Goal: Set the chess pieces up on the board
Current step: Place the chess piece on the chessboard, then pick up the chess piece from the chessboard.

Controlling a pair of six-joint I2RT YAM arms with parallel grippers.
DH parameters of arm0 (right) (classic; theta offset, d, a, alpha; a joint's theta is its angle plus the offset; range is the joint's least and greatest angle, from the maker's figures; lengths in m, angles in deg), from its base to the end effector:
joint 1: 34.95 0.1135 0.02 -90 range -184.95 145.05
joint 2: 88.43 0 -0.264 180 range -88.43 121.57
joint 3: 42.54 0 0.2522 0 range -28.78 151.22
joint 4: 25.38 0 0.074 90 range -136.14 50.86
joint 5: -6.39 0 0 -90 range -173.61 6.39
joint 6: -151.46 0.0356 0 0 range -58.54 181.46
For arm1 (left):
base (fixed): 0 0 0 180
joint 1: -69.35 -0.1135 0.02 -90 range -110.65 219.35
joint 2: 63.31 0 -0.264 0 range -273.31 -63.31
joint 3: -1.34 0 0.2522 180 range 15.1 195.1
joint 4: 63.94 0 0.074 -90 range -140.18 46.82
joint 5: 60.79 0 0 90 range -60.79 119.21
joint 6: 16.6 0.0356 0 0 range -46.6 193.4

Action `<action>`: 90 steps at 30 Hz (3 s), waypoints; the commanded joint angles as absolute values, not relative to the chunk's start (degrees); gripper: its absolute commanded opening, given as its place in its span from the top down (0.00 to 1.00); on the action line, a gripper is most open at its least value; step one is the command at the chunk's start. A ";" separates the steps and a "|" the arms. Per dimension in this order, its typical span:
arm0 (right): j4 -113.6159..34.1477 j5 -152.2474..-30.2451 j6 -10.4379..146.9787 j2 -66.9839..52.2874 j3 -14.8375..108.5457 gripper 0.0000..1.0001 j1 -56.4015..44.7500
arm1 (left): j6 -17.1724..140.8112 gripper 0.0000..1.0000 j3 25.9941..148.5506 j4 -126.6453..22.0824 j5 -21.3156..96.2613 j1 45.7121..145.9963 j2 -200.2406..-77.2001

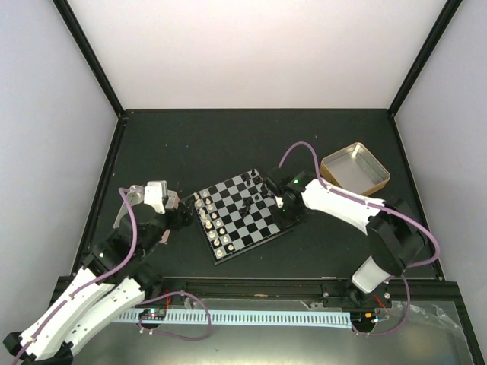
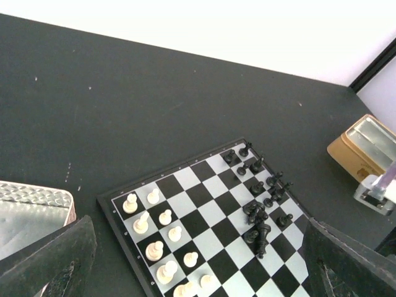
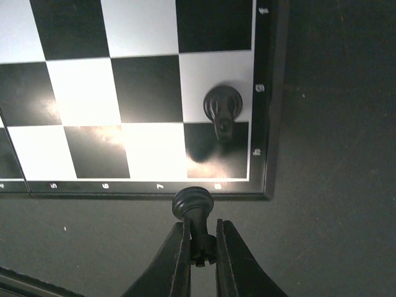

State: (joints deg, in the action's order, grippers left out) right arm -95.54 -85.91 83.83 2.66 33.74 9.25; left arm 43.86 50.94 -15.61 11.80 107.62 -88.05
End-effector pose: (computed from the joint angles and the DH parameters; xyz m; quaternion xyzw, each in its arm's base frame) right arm 0.1986 0.1952 0.2038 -0.1900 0.9806 0.0408 0.0257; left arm 0.0915 -0.0586 0.2870 -0.0199 0.8304 -0.1974 0.5206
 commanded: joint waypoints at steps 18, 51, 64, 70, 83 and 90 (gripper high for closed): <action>-95.58 -79.90 80.79 11.49 38.49 0.88 9.08 | 44.28 0.06 51.49 -13.28 10.93 107.20 -86.19; -80.50 -86.45 90.29 4.93 42.48 0.61 9.28 | 44.61 0.05 51.75 -13.66 11.47 107.22 -86.90; -74.31 -88.10 94.49 14.69 43.97 0.73 13.92 | 44.57 0.05 51.75 -14.53 12.26 107.23 -88.07; -74.92 -84.76 95.20 18.25 46.48 0.72 14.75 | 44.48 0.05 51.67 -14.62 12.39 107.19 -88.41; -76.73 -80.58 95.29 22.55 49.12 0.71 14.86 | 44.55 0.05 51.66 -14.46 12.42 107.19 -88.07; -77.21 -81.89 93.58 23.44 49.41 0.73 15.06 | 44.47 0.05 51.67 -14.28 12.31 107.19 -87.87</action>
State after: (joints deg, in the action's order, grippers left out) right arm -76.59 -82.30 94.78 22.64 48.23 14.67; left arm 43.90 50.87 -14.17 11.89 107.57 -88.15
